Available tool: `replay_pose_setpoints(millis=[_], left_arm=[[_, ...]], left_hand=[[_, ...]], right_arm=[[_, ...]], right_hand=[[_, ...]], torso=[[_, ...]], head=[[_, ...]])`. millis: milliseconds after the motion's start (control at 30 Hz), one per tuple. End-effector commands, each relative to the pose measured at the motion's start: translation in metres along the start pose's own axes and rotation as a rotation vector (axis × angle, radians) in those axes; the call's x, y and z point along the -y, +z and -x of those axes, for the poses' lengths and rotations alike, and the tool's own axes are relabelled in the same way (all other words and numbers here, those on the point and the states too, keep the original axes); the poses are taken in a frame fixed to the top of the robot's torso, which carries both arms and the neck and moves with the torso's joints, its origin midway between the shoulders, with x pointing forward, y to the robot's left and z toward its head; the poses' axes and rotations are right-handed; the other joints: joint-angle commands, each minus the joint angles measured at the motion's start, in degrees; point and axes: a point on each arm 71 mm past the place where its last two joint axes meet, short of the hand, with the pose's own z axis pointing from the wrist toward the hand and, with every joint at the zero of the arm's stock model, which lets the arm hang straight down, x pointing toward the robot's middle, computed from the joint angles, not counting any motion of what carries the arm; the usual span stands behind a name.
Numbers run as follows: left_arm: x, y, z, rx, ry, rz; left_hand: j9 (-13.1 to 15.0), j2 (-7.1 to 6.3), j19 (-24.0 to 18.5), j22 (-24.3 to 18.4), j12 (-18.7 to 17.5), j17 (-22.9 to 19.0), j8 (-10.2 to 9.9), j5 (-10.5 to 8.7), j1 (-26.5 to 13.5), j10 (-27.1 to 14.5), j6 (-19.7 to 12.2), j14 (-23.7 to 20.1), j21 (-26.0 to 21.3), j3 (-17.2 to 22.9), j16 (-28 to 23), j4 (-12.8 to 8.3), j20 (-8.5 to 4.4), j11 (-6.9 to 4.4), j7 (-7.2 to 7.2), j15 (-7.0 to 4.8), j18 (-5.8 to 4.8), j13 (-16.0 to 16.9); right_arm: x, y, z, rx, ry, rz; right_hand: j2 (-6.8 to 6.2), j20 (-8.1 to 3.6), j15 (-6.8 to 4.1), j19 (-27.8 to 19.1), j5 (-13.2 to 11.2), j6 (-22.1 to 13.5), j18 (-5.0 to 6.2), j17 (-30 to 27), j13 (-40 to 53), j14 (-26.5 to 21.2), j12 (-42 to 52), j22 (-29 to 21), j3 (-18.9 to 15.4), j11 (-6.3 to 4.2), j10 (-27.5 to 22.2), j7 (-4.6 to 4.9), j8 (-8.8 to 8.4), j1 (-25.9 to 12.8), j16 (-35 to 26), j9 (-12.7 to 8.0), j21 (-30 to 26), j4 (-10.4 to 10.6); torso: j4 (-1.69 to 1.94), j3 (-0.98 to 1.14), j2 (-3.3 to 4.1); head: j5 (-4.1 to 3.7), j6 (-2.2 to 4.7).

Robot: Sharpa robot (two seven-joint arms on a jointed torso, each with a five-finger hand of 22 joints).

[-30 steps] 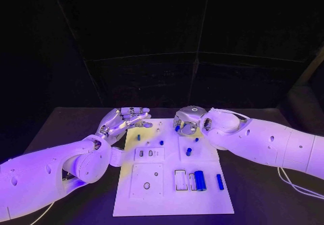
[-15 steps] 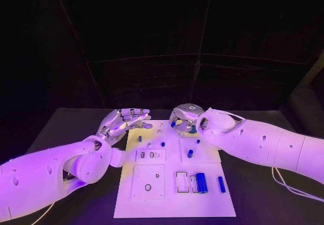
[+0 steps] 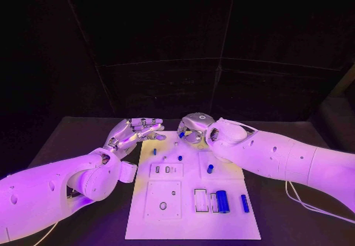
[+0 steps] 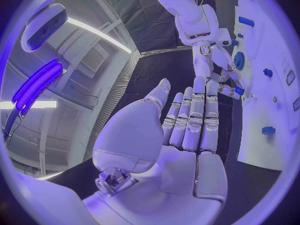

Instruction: Assemble the parts on the task board

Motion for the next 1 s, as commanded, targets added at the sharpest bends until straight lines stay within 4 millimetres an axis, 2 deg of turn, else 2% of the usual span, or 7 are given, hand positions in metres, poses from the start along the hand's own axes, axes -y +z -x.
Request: replay_pose_setpoints(millis=[33,267,433,700,833,1000], left_arm=[[0.0023,0.0014,-0.0017,-0.012,0.004,-0.014],[0.0044,0.0026,-0.0027,-0.015,0.004,-0.018],[0.0054,0.0032,-0.0032,-0.017,0.004,-0.019],[0.0062,0.0034,-0.0029,-0.018,0.005,-0.02],[0.0064,0.0038,-0.003,-0.019,0.005,-0.02],[0.0064,0.0041,-0.0033,-0.02,0.004,-0.02]], left_hand=[[-0.1,0.2,0.4,0.0,-0.3,0.1,-0.4,0.1,0.3,-0.3,0.1,0.3,-0.2,0.0,-0.3,-0.5,-0.15,0.21,0.67,0.07,0.81,-0.1],[-0.1,0.2,0.4,0.0,-0.3,0.1,-0.4,0.1,0.3,-0.3,0.1,0.3,-0.2,0.0,-0.3,-0.5,-0.15,0.21,0.67,0.07,0.81,-0.1],[-0.1,0.2,0.4,0.0,-0.3,0.1,-0.4,0.1,0.3,-0.3,0.1,0.3,-0.2,0.0,-0.3,-0.5,-0.15,0.21,0.67,0.07,0.81,-0.1],[-0.1,0.2,0.4,0.0,-0.3,0.1,-0.4,0.1,0.3,-0.3,0.1,0.3,-0.2,0.0,-0.3,-0.5,-0.15,0.21,0.67,0.07,0.81,-0.1],[-0.1,0.2,0.4,0.0,-0.3,0.1,-0.4,0.1,0.3,-0.3,0.1,0.3,-0.2,0.0,-0.3,-0.5,-0.15,0.21,0.67,0.07,0.81,-0.1],[-0.1,0.3,0.4,-0.1,-0.4,0.1,-0.4,0.1,0.4,-0.3,0.1,0.3,-0.3,0.2,-0.4,-0.6,-0.16,0.2,0.66,0.06,0.8,-0.1]], right_arm=[[-0.0022,0.0037,0.0019,0.014,0.008,0.006],[-0.0038,0.0084,0.0012,0.018,0.004,-0.002],[-0.0045,0.0103,0.0013,0.023,-0.002,-0.01],[-0.0026,0.0107,0.002,0.035,-0.019,-0.026],[-0.0028,0.0111,0.0025,0.042,-0.025,-0.03],[-0.0029,0.012,0.0027,0.047,-0.031,-0.035]], right_hand=[[-0.6,0.3,-0.12,0.1,0.3,-0.1,-0.98,0.0,0.2,1.6,-0.4,0.0,0.3,-0.69,0.9,0.42,-0.28,-0.2,0.2,0.1,0.1,0.2],[-0.62,0.32,-0.1,0.1,0.3,-0.1,-0.98,-0.1,0.2,1.6,-0.4,0.0,0.3,-0.67,0.8,0.43,-0.3,-0.2,0.2,0.1,0.2,0.2],[-0.64,0.35,-0.07,0.1,0.3,-0.2,-0.98,0.0,0.2,1.6,-0.5,0.0,0.4,-0.64,0.7,0.46,-0.36,-0.3,0.3,0.1,0.2,0.3],[-0.73,0.38,-0.04,0.0,0.3,-0.3,-0.97,0.0,0.2,1.6,-0.6,0.0,0.5,-0.61,0.6,0.48,-0.42,-0.3,0.3,0.0,0.2,0.4],[-0.74,0.39,-0.04,0.0,0.3,-0.3,-0.97,0.1,0.2,1.6,-0.6,0.0,0.5,-0.61,0.6,0.48,-0.43,-0.3,0.3,0.0,0.2,0.4],[-0.81,0.4,-0.03,0.0,0.3,-0.3,-0.96,0.1,0.2,1.6,-0.6,0.0,0.5,-0.6,0.6,0.48,-0.45,-0.3,0.3,0.0,0.2,0.4]], torso=[[0.14,-0.08,0.26],[0.15,-0.06,0.37],[0.22,-0.03,0.39],[0.03,-0.05,0.47],[0.06,0.0,0.36],[0.13,-0.04,0.39]], head=[[0.03,0.02],[0.2,0.11],[0.28,-0.08],[0.45,-0.16],[0.41,-0.35],[0.33,-0.33]])
